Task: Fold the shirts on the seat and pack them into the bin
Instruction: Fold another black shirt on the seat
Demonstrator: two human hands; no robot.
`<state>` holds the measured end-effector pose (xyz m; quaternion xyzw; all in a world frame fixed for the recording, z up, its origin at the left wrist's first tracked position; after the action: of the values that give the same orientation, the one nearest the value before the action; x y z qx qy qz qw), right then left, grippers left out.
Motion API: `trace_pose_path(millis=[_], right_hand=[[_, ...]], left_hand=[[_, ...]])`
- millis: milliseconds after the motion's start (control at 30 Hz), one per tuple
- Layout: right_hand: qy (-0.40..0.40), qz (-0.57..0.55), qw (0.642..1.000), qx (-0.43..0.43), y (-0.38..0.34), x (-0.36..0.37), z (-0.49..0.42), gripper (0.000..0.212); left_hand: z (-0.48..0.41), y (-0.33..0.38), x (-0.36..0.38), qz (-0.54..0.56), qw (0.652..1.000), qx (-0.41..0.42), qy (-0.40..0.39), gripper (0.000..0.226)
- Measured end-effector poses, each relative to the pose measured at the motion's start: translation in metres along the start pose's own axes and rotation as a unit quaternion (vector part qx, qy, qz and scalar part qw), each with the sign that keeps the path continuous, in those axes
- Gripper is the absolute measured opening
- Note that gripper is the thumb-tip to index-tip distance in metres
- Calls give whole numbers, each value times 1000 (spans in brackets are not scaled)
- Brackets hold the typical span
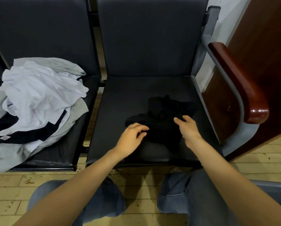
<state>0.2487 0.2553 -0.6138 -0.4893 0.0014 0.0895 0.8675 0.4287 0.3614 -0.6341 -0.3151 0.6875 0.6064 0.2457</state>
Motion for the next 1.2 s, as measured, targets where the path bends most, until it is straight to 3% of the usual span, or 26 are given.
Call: trace_pose_path(millis=[67,133,233,400,433,500,533,567,633,700,733,833,900,1067,1200], right_hand=[[1,25,1000,11,1,-17,-4,40],[-6,48,999,2,0,-27,-4,23],[-8,78,996,-44,-5,-38,-1,11],[-18,119,987,-105,-17,-56,-3,16],[-35,125,983,-127,-23,-57,-2,17],[-76,173,962,-197,-42,-58,3,19],[-101,218,942,-234,-53,-59,5,19],[-132,264,919,-262,-65,-60,8,20],[-182,336,880,-283,-90,-64,16,21],[-188,375,857,-300,-114,-67,25,22],[-172,394,846,-316,-127,-69,30,23],[-110,418,827,-360,-160,-79,46,22],[-87,428,820,-369,-177,-84,57,23],[-109,516,784,-326,-215,-85,101,21],[14,434,796,-421,-255,-83,135,18]], left_hand=[[-9,2,4,-65,997,-22,42,40],[-21,9,8,-62,995,-48,55,52],[-40,19,16,-23,991,-128,-40,60],[-69,31,19,-138,955,-194,-177,42],[-75,35,18,-130,958,-186,-174,38],[-88,43,11,-22,991,-122,-52,40],[-94,50,5,28,998,-54,8,51],[-100,58,-3,46,999,20,6,63],[-112,75,-16,7,986,122,-112,68],[-119,90,-27,-33,966,144,-213,53],[-121,97,-36,-40,967,131,-216,44],[-122,112,-71,-13,993,84,-77,16],[-118,125,-95,-16,996,84,-18,18],[-103,156,-144,-62,980,171,82,18],[-87,181,-181,-17,990,133,50,28]])
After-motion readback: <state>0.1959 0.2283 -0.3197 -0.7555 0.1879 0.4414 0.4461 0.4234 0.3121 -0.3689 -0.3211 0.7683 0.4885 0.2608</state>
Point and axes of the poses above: each hand's wrist, its own z-axis away from the middle knuckle, its own x-axis out of the palm, y = z × x, the point moved 1 cm from there along -z, towards the middle knuckle, and after that the axes turned 7 degrees about x, right-handed, at the moved point
